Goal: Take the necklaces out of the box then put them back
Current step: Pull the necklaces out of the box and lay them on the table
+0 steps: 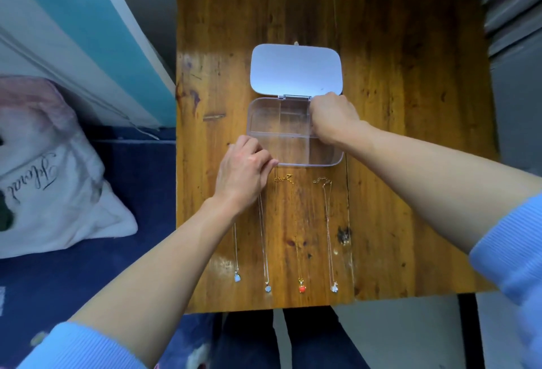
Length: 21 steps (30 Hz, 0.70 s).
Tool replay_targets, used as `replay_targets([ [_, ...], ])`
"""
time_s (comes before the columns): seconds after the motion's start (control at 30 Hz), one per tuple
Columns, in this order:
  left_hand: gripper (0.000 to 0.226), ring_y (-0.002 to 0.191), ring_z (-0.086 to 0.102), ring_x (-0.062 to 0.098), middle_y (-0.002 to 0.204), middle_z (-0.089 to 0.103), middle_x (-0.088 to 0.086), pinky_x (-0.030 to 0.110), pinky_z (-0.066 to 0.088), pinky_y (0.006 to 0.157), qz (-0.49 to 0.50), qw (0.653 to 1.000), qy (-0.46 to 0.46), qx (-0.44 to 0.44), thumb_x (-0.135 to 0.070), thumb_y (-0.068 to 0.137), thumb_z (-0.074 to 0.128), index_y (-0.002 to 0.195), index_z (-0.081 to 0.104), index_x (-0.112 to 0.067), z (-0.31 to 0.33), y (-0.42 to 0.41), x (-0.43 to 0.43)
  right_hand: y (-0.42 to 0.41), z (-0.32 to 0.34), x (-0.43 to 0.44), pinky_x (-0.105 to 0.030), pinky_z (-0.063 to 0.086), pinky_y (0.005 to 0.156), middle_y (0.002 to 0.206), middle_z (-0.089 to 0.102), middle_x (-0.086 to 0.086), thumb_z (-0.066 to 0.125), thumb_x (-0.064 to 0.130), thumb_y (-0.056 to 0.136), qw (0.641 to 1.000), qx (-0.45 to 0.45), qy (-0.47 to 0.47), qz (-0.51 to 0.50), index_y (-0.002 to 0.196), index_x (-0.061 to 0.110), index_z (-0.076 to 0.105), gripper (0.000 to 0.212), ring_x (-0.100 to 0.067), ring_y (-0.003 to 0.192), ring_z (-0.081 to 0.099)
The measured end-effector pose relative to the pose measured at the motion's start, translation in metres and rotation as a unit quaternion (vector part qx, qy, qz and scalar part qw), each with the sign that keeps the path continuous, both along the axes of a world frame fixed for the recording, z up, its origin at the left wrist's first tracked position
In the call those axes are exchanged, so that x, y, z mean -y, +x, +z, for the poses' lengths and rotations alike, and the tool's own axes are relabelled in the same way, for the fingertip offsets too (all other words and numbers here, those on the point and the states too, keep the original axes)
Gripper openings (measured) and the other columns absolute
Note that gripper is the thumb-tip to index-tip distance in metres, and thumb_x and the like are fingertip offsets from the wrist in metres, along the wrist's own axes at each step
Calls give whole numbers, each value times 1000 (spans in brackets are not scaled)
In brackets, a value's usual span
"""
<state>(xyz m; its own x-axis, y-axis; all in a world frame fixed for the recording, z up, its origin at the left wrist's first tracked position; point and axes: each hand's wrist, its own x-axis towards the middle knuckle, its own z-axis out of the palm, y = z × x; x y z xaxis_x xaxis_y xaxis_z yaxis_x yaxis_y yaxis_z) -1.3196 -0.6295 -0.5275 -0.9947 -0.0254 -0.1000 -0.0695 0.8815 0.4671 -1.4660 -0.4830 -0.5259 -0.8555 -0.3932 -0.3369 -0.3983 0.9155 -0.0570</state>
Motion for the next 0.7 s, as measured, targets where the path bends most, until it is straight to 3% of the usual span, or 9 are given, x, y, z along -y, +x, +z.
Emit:
replay_targets([
  [0.17, 27, 92, 52, 27, 84, 62, 9, 38, 47, 72, 3, 1000, 5, -6, -28, 92, 61, 85, 74, -6, 0, 0, 0, -1, 1, 0, -30, 35, 51, 74, 52, -10, 56, -1, 86, 999, 13, -6, -29, 95, 6, 66, 15, -26, 61, 48],
  [0.4, 25, 93, 52, 26, 84, 63, 8, 35, 44, 71, 3, 1000, 5, -15, -28, 91, 62, 87, 74, -6, -1, -1, 1, -2, -1, 4, -31, 41, 54, 83, 60, -10, 64, 12, 88, 999, 10, -12, -49, 101, 9, 65, 14, -27, 70, 57],
  [0.57, 25, 95, 51, 24, 86, 63, 7, 34, 44, 71, 4, 1000, 8, -13, -29, 92, 61, 90, 74, -7, -4, -3, 3, -1, 0, 5, -32, 40, 54, 81, 57, -11, 60, 8, 88, 999, -4, 2, -50, 99, 8, 65, 12, -28, 69, 55],
  [0.7, 25, 96, 51, 23, 87, 63, 6, 34, 46, 71, -1, 1000, 8, -16, -30, 92, 61, 91, 74, -9, -4, -3, 5, 0, 3, 1, -28, 41, 50, 74, 58, -8, 69, 10, 82, 996, 10, -22, -85, 91, 9, 63, 10, -24, 65, 56],
])
